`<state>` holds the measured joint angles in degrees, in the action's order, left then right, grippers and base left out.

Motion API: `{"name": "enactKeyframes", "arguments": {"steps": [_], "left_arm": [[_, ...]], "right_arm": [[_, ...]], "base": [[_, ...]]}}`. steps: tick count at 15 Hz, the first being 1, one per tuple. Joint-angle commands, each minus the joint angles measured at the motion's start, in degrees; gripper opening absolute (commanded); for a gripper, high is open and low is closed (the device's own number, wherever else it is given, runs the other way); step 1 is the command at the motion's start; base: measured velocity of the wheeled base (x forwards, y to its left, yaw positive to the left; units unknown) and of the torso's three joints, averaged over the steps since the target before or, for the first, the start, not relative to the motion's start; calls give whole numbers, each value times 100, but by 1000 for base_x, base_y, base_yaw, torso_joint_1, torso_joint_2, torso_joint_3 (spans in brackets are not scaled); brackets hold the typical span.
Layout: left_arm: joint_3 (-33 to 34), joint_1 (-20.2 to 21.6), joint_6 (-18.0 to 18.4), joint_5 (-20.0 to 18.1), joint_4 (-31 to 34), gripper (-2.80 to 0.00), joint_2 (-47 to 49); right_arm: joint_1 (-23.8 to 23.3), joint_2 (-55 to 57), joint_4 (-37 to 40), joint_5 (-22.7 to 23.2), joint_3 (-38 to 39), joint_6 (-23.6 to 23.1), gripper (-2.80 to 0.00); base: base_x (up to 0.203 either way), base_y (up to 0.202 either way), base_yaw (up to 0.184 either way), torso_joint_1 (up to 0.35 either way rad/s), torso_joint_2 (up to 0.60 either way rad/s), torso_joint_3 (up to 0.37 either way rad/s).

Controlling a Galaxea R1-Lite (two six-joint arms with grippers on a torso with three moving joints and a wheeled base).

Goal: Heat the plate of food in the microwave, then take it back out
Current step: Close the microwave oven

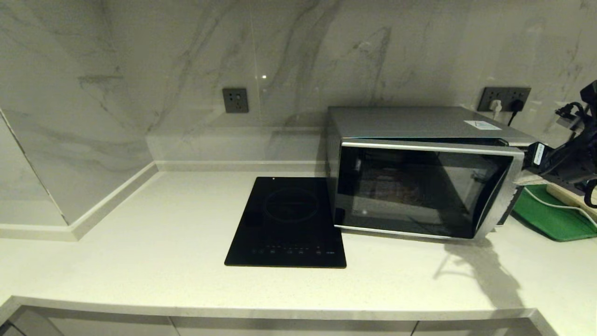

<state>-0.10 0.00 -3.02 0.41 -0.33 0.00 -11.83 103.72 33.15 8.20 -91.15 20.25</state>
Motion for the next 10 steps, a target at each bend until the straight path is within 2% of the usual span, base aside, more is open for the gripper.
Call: {"name": "enactKeyframes", "arguments": {"steps": [1,10], "left_arm": [[1,0,-5,11,-2,-280,0],[1,0,-5,2,-2,-280,0]], "right_arm": [[-86,490,30,14,-418,28,-280],[-96,1180,34,6,-1407,92,-280]], "base": [[0,0,0,0,0,0],[0,0,0,0,0,0]]}}
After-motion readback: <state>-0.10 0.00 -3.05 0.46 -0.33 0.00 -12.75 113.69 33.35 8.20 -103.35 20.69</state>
